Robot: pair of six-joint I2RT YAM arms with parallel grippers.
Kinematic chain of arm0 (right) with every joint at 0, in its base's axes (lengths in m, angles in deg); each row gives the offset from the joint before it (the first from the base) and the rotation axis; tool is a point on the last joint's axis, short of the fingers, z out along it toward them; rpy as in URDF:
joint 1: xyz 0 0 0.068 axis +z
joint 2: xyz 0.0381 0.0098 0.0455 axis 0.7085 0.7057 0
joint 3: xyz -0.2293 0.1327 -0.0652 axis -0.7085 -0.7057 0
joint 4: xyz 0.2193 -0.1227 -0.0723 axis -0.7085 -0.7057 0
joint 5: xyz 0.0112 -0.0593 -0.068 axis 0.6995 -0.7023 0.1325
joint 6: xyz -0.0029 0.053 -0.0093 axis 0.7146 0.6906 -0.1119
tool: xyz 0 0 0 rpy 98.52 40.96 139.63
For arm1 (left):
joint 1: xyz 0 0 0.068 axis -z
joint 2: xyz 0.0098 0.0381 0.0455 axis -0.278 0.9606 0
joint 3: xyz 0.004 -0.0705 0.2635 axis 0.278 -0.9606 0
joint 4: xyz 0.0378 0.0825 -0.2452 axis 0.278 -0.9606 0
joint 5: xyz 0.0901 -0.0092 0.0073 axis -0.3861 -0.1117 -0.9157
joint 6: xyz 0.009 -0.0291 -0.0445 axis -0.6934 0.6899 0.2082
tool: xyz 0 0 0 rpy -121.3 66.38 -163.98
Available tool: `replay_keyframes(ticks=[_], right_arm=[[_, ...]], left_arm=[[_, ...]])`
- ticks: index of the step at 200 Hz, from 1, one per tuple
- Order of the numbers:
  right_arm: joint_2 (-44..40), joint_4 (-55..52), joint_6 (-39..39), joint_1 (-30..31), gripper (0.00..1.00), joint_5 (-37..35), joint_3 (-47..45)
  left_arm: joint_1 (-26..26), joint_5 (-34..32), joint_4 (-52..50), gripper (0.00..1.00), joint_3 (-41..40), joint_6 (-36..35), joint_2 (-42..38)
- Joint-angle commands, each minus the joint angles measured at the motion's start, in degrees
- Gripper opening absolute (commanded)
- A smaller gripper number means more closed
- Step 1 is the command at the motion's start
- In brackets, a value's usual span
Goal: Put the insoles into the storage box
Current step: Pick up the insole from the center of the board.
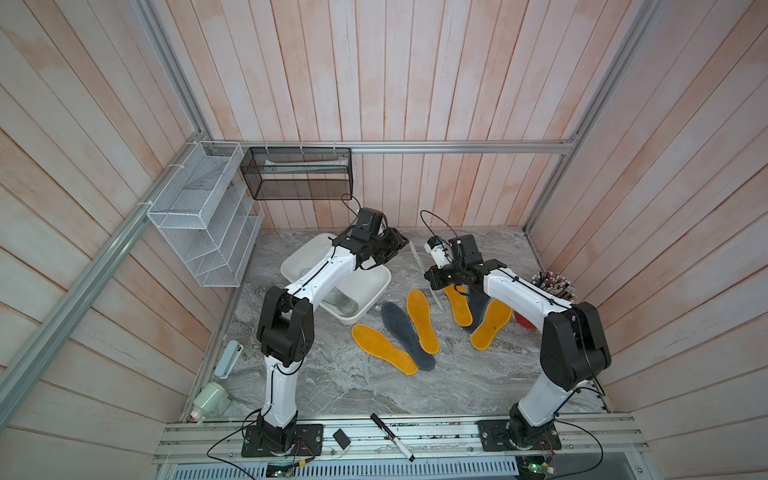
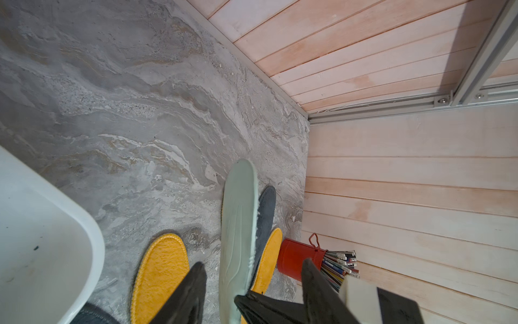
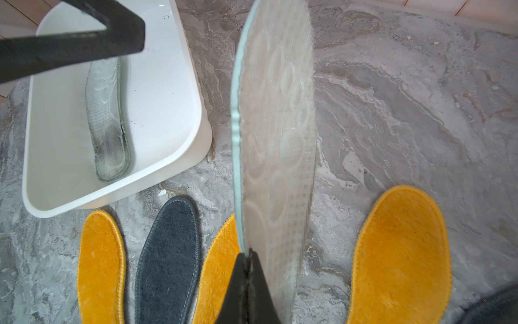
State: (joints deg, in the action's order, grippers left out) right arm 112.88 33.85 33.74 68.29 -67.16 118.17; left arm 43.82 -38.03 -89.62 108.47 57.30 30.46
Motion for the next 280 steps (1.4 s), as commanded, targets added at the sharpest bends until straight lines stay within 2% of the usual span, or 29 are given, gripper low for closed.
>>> replay_keyframes(ticks=[1, 114, 146, 220, 280], right_arm=[[1.0, -1.4, -0.68, 0.35, 0.0, -2.07, 2.09], [0.73, -1.34, -1.08, 1.56, 0.0, -3.75, 3.55], [0.5, -1.28, -1.44, 1.96, 0.0, -3.88, 3.72], [0.31, -1.0, -2.1, 2.66, 0.0, -3.8, 3.98], [0.51, -0.79, -2.58, 3.01, 0.0, -2.96, 4.59]], left_arm=[[0.79, 0.8, -0.88, 0.56, 1.51, -0.7, 1.56], [3.84, 2.18, -5.56, 0.55, 6.94, -2.01, 6.34], [3.83, 1.46, -6.31, 0.47, 6.85, -2.1, 6.69], [4.04, 0.93, -8.2, 0.4, 9.35, -2.61, 8.96], [4.04, -0.12, -9.41, 0.23, 10.81, -2.98, 9.9]])
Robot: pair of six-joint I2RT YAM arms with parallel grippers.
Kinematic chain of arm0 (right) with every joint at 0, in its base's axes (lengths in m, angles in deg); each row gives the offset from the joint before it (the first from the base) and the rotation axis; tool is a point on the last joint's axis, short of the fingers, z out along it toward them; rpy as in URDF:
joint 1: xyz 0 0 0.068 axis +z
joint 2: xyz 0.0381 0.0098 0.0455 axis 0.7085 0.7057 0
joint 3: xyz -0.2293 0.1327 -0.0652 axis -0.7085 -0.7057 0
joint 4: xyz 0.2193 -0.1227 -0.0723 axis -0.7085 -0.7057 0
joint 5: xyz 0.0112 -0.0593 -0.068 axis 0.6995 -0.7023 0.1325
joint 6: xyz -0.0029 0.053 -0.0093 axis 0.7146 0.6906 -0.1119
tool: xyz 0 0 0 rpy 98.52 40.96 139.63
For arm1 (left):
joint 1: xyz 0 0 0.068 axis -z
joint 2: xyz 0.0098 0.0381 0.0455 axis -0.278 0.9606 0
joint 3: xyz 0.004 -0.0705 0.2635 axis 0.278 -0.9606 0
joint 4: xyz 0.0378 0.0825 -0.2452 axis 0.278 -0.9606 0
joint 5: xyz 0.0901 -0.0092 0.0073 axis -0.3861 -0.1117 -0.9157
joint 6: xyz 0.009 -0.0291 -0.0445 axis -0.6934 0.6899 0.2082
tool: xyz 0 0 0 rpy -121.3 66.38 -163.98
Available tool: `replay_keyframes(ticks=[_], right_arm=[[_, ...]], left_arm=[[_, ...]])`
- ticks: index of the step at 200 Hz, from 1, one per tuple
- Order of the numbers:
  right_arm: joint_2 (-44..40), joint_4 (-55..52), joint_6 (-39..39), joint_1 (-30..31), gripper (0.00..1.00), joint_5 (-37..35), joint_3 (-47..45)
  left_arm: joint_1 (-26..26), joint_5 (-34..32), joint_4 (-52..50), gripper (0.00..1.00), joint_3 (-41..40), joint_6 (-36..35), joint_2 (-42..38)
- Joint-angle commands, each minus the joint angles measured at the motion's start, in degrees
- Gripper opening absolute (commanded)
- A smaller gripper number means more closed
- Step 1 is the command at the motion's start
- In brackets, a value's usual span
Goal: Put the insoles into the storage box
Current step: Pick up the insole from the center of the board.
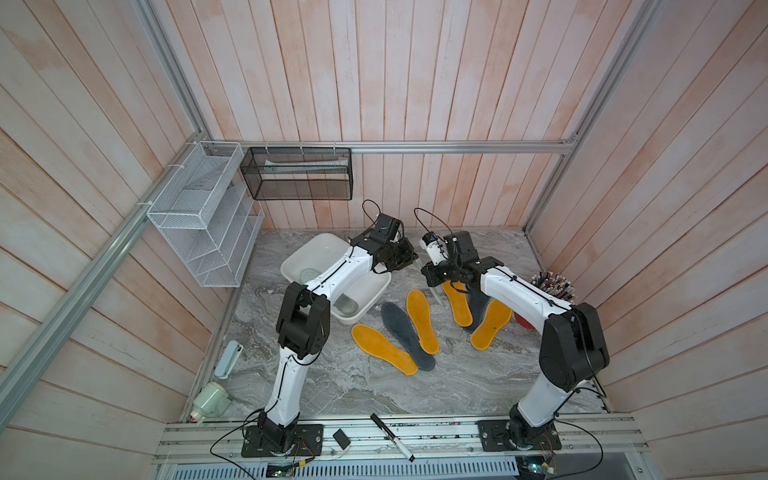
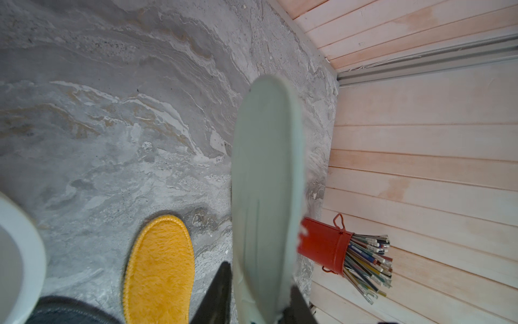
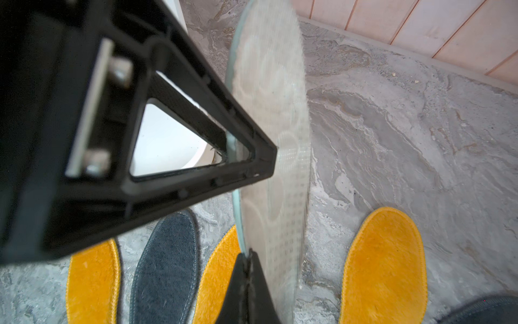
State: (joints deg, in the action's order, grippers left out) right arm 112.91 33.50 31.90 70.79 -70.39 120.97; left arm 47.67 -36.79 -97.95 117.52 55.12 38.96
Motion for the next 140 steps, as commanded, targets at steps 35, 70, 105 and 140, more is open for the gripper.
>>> replay_keyframes(ticks=[35, 70, 105, 140], right_arm=[[0.42, -0.39, -1.0, 0.6, 0.0, 0.7, 1.78], [0.41, -0.35, -1.09, 0.56, 0.0, 0.78, 1.81], [0.36, -0.43, -1.35, 0.61, 0.0, 1.54, 1.89], [-0.61, -0.73, -1.62, 0.13, 0.24, 3.31, 1.91]], left_arm=[[0.19, -1.1, -0.62, 0.16, 1.88, -0.71, 1.73], [0.2, -0.75, -0.31, 0.04, 1.88, -0.71, 1.98], [0.07, -0.53, -0.18, 0.0, 1.67, -0.71, 1.8], [-1.22, -0.09, 1.57, 0.0, -1.98, -0.5, -0.7]])
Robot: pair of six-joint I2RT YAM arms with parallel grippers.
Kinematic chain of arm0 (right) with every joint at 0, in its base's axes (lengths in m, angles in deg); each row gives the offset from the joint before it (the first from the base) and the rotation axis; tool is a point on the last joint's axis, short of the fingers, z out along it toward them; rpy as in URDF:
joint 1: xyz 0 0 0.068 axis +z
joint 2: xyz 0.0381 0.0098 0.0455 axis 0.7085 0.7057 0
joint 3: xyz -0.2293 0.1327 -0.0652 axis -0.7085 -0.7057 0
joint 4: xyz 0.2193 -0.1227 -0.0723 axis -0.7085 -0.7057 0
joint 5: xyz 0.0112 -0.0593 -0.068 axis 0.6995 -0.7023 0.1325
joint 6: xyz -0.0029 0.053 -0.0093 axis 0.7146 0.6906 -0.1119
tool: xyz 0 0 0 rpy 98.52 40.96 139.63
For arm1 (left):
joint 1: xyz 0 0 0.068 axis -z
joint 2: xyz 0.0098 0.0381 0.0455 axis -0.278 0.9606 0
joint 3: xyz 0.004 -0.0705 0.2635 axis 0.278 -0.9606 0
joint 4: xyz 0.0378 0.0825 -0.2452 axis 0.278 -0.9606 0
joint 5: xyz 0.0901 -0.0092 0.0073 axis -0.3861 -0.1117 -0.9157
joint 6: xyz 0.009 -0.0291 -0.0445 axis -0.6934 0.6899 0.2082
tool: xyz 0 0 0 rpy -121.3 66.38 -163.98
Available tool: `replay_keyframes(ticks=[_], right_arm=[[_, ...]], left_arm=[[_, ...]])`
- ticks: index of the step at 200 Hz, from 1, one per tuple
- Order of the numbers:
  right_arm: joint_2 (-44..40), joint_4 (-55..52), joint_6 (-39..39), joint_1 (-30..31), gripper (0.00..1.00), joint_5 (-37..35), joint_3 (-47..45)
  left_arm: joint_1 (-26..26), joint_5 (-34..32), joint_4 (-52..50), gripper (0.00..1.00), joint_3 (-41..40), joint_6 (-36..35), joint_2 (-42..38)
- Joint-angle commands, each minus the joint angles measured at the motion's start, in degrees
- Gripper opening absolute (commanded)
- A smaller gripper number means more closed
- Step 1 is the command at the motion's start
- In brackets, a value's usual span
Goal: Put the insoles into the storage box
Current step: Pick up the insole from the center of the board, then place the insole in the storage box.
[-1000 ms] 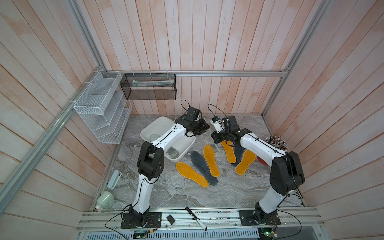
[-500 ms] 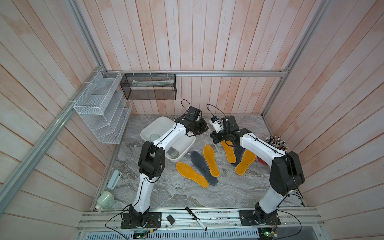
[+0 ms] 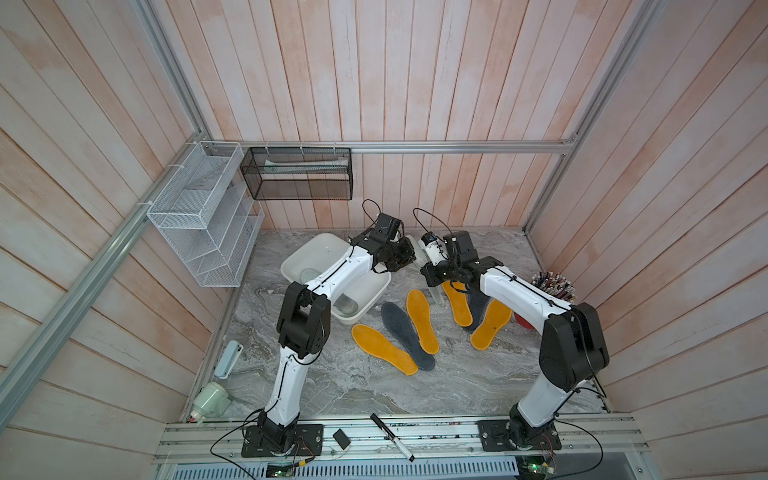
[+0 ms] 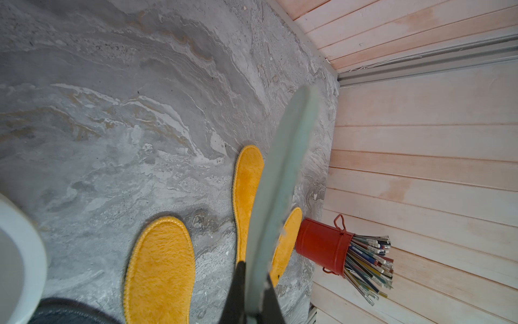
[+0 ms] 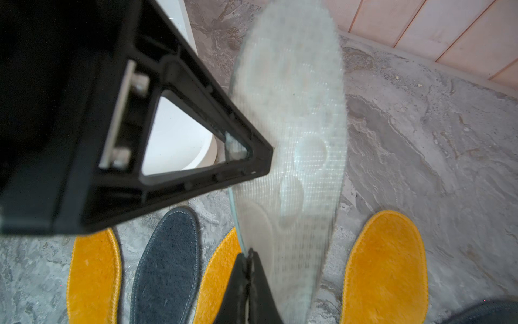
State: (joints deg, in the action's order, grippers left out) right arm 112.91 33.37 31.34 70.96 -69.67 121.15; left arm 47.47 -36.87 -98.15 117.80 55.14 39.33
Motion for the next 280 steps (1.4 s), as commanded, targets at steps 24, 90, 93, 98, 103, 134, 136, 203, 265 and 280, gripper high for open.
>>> replay_keyframes(ticks=[24, 90, 93, 98, 103, 134, 136, 203, 265, 280], right_arm=[[-2.54, 0.23, -0.3, -2.02, 0.32, 6.46, 0.87], [-10.7, 16.58, 18.1, -18.82, 0.34, 22.86, -8.43], [-10.6, 16.42, 18.06, -19.11, 0.35, 22.95, -8.48], [-10.34, 15.82, 17.66, -19.36, 0.35, 23.01, -8.51], [-10.08, 15.18, 17.06, -19.43, 0.35, 22.75, -8.41], [-9.16, 13.89, 16.6, -19.45, 0.35, 22.78, -8.45], [-9.12, 13.92, 16.67, -19.48, 0.35, 22.91, -8.45], [-6.92, 13.76, 16.7, -19.43, 0.36, 23.88, -7.66], [-5.39, 13.81, 16.85, -19.43, 0.36, 24.07, -6.55], [-5.16, 13.76, 16.83, -19.49, 0.36, 24.09, -6.29]], left_arm=[[-3.52, 0.87, 6.9, 0.0, -10.04, 0.84, -6.3], [-12.96, 2.06, 11.49, 0.0, -25.37, -1.5, -21.31], [-13.47, 2.39, 11.76, 0.0, -25.68, -1.6, -21.71], [-14.01, 3.04, 12.31, 0.0, -26.2, -1.77, -22.36], [-14.64, 3.95, 13.05, 0.0, -26.73, -1.78, -22.89], [-18.57, 7.4, 12.97, 0.0, -28.11, -3.39, -24.8], [-18.76, 7.42, 12.9, 0.0, -28.2, -3.61, -24.91], [-26.53, 6.88, 15.82, 0.0, -32.62, -12.29, -26.05], [-27.46, 7.32, 15.04, 0.0, -29.82, -17.53, -18.93], [-27.47, 7.6, 16.0, 0.0, -29.99, -16.57, -17.34]])
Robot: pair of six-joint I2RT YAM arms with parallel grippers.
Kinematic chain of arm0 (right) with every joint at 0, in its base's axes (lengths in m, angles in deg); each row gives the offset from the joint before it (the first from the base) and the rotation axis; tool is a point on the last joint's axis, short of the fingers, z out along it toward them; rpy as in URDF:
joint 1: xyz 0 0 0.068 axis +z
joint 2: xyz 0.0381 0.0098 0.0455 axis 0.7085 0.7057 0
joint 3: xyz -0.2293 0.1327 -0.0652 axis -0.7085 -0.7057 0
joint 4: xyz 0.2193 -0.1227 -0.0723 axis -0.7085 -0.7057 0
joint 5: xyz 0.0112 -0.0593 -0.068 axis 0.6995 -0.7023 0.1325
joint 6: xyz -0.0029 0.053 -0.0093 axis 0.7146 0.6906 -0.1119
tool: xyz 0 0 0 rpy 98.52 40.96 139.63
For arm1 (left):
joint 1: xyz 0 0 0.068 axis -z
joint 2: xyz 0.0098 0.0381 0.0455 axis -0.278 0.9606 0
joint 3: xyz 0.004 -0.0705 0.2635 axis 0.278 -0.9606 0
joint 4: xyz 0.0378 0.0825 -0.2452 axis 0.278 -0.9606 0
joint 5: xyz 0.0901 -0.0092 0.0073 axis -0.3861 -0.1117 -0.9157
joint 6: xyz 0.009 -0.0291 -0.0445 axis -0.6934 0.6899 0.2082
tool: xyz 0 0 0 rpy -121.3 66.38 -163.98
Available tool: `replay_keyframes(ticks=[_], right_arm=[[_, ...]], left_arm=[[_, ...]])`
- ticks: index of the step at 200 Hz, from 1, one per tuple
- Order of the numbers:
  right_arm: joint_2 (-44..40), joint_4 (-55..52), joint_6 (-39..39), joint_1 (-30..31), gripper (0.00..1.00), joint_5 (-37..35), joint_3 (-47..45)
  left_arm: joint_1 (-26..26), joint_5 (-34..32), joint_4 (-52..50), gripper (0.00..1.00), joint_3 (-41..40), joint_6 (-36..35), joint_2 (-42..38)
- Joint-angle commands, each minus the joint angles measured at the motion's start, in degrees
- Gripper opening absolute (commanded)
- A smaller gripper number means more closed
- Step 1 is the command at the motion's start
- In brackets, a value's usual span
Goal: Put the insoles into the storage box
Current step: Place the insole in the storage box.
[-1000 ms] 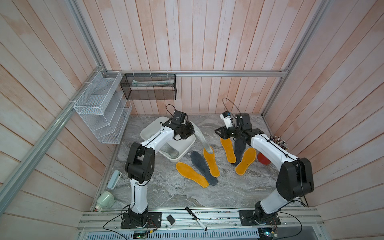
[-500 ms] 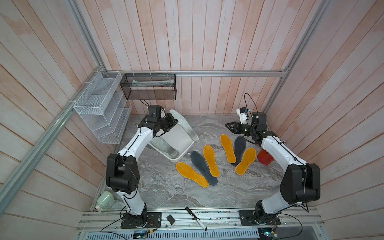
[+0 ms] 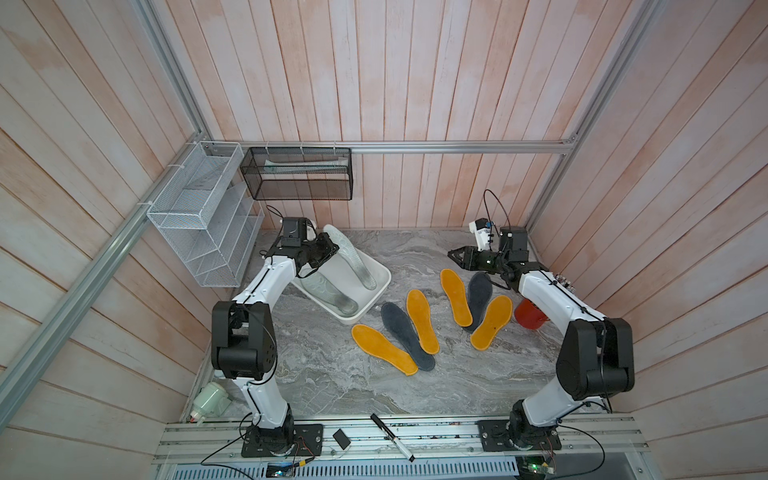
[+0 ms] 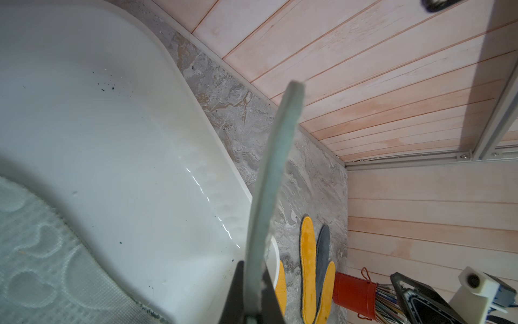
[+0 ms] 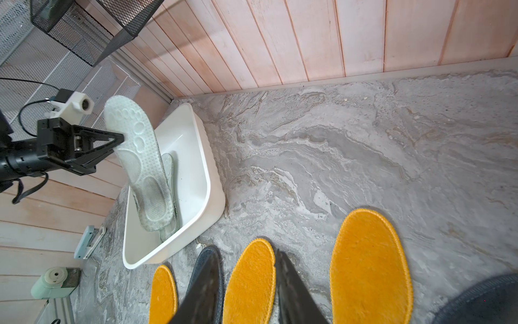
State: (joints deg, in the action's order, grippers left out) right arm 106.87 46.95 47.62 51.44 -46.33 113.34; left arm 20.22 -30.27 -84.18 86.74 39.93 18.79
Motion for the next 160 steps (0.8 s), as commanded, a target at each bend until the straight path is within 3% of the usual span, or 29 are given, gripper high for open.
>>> replay_keyframes(ticks=[1, 40, 160], right_arm=[[0.91, 0.14, 0.57, 0.06, 0.36, 0.72, 1.51], [0.55, -0.66, 0.13, 0.0, 0.36, -0.65, 1.35], [0.3, -0.88, 0.15, -0.04, 0.37, -0.67, 0.79]], left_arm=[[-0.21, 1.0, 2.17, 0.0, 0.98, -1.35, 3.28], [-0.28, 1.37, 7.97, 0.0, -2.54, 1.62, 4.4], [-0.47, 0.39, 12.59, 0.0, -3.67, 4.59, 9.76]])
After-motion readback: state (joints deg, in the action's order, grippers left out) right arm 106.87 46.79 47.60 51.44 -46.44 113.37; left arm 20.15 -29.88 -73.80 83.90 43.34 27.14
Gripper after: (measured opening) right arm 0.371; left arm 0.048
